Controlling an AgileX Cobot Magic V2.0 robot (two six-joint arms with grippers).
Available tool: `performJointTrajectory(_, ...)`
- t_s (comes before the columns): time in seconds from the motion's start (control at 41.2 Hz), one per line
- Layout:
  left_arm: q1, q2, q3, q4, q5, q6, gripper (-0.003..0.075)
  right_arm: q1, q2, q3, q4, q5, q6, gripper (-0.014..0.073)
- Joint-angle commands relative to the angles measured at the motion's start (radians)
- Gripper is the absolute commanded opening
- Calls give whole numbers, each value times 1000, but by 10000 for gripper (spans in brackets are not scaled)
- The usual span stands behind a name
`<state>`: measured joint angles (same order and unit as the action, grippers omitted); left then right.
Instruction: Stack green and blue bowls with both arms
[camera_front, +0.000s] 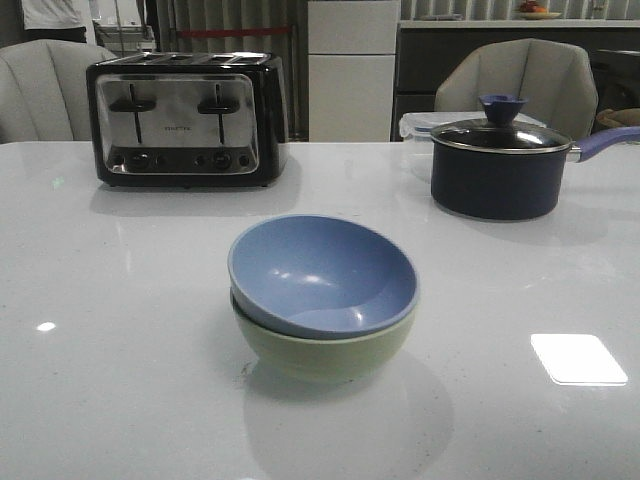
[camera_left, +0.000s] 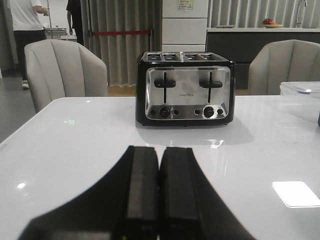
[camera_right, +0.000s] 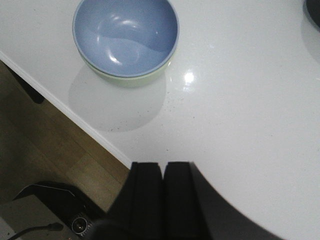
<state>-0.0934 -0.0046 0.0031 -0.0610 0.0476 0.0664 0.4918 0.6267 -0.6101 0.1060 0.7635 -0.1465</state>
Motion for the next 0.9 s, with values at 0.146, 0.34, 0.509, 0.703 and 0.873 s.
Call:
performJointTrajectory(0.146, -6, -21, 5, 0, -90, -10, 93, -183, -182, 98, 3, -214, -1, 28)
performJointTrajectory(0.34, -6, -21, 5, 0, -90, -10, 93, -361, -371, 282, 2, -449, -1, 28)
performJointTrajectory(0.509, -6, -21, 5, 0, -90, -10, 93, -457, -520, 421, 4, -574, -1, 28)
performJointTrajectory(0.703, -6, -21, 5, 0, -90, -10, 93, -486, -618, 547, 4, -672, -1, 28)
performJointTrajectory(0.873, -6, -21, 5, 0, -90, -10, 93, -484, -657, 637, 4, -763, -1, 28)
